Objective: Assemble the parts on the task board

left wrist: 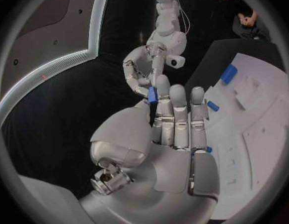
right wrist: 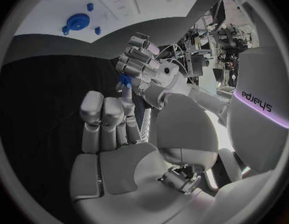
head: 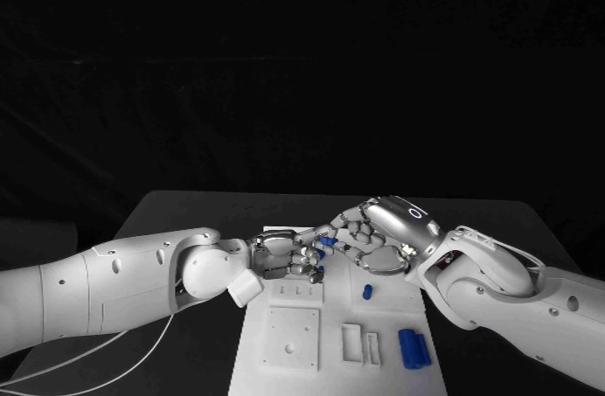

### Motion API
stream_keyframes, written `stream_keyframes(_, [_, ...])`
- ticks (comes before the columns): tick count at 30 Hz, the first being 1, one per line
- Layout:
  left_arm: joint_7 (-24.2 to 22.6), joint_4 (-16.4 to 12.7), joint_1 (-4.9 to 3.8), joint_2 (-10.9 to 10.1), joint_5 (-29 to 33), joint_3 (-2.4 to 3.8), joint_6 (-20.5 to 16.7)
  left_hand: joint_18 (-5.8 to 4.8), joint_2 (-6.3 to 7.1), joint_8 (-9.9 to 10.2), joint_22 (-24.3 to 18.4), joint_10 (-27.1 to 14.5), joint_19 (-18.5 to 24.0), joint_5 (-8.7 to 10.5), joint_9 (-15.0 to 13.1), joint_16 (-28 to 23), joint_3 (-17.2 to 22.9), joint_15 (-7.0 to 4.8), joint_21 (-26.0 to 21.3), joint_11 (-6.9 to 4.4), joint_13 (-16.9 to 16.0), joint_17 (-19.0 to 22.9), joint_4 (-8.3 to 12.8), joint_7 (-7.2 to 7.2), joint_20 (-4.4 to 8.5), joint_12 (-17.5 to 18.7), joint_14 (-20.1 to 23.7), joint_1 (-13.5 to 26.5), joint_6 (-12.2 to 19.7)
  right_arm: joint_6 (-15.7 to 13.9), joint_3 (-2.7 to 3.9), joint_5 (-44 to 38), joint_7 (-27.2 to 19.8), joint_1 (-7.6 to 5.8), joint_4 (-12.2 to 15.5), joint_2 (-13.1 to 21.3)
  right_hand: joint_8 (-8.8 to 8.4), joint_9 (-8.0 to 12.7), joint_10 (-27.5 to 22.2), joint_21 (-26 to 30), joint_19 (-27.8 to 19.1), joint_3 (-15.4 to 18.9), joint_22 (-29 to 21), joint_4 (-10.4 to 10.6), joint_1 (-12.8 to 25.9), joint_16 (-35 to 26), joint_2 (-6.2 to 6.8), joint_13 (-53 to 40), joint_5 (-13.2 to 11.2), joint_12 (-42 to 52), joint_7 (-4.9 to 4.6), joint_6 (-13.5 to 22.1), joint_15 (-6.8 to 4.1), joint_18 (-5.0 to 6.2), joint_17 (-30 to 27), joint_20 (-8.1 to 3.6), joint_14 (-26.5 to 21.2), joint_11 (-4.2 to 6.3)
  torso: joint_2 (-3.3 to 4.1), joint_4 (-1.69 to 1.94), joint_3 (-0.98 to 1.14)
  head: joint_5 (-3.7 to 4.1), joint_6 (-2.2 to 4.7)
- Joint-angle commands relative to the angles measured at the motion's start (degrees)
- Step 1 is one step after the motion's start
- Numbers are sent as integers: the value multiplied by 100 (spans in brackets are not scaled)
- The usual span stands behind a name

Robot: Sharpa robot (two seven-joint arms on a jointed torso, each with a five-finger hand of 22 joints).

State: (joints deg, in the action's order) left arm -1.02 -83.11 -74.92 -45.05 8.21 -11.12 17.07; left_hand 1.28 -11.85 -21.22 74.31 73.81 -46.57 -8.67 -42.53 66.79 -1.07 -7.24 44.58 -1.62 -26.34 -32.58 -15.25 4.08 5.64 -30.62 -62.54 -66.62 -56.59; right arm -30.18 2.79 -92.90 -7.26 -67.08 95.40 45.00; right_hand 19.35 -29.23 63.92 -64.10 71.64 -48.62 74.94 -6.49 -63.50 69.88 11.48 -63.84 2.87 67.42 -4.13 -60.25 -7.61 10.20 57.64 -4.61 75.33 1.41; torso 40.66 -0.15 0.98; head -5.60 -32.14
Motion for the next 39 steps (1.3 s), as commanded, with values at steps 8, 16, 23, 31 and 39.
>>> stream_keyframes(8, [-136,50,-9,-2,48,11,179,-128,116,126,-44,-72,81,-330,-134,45,-120,22,35,13,-72,45,27,31,680,3,82,-402,-42,50,-7,-51,-80,6,10,-1,17,-7,9,-36,-3,20,86,-32,2,24,-55,-5,-1,4,-39,-85,-28,480,7,-56,-1,40,-1,3,-2,1,-8])
stream_keyframes(16, [-161,86,-9,-5,35,12,206,-128,163,178,-64,-99,111,-503,-206,58,-189,35,37,20,-109,64,62,35,659,-2,109,-623,-55,55,-7,-51,-76,6,-5,-4,17,-7,10,-37,-3,25,87,-32,4,25,-57,-5,-1,4,-39,-85,-28,480,8,-57,-1,40,0,-2,-2,1,-10])
stream_keyframes(23, [-181,101,-9,-12,-59,12,231,-128,238,253,-102,-117,155,-856,-301,81,-209,43,31,20,-150,90,359,32,633,-4,134,-1148,-91,65,-7,-48,-72,6,-17,-14,17,-7,10,-37,-4,29,87,-33,7,25,-59,-6,-1,3,-39,-84,-27,480,8,-58,-1,40,0,2,0,4,-28])
stream_keyframes(31, [-210,117,-9,-20,-98,12,253,-128,333,345,-162,-116,175,-919,-342,79,-194,63,6,29,-158,123,708,36,577,22,149,-1517,-133,90,-7,-48,-60,6,-27,-11,16,-7,11,-38,-5,33,87,-34,9,25,-60,-6,-2,2,-40,-81,-27,480,9,-59,-2,39,0,0,-3,2,-33])
stream_keyframes(39, [-242,136,-9,-25,-137,12,223,-128,705,521,-267,-89,166,-347,-358,65,780,96,-26,47,-140,179,852,51,490,95,152,-1625,-197,104,-7,-48,-52,6,-28,1,16,-7,11,-38,-5,36,87,-35,11,26,-61,-6,-2,1,-40,-80,-27,480,10,-59,-3,39,-2,3,-3,1,-33])
